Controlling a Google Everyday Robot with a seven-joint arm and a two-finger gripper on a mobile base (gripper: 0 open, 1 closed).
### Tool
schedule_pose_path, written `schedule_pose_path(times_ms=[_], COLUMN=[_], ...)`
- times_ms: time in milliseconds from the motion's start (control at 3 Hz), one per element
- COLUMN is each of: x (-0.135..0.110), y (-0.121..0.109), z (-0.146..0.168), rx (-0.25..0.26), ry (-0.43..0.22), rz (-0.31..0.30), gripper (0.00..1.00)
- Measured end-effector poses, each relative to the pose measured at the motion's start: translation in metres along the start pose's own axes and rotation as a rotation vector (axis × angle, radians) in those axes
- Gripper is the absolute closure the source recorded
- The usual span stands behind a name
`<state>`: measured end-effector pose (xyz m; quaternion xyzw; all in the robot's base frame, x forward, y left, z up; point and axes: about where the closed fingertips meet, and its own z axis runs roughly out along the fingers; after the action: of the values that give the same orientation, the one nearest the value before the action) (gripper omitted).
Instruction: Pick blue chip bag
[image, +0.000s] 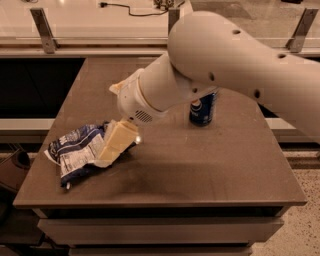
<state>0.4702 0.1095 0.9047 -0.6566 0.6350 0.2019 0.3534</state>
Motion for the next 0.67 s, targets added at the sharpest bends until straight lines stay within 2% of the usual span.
schedule_pose_path(times_ms=[667], x=[-0.007], y=[0.021], z=[0.058], rx=[-0.096], ry=[-0.123], rz=[0.035], gripper=[0.0])
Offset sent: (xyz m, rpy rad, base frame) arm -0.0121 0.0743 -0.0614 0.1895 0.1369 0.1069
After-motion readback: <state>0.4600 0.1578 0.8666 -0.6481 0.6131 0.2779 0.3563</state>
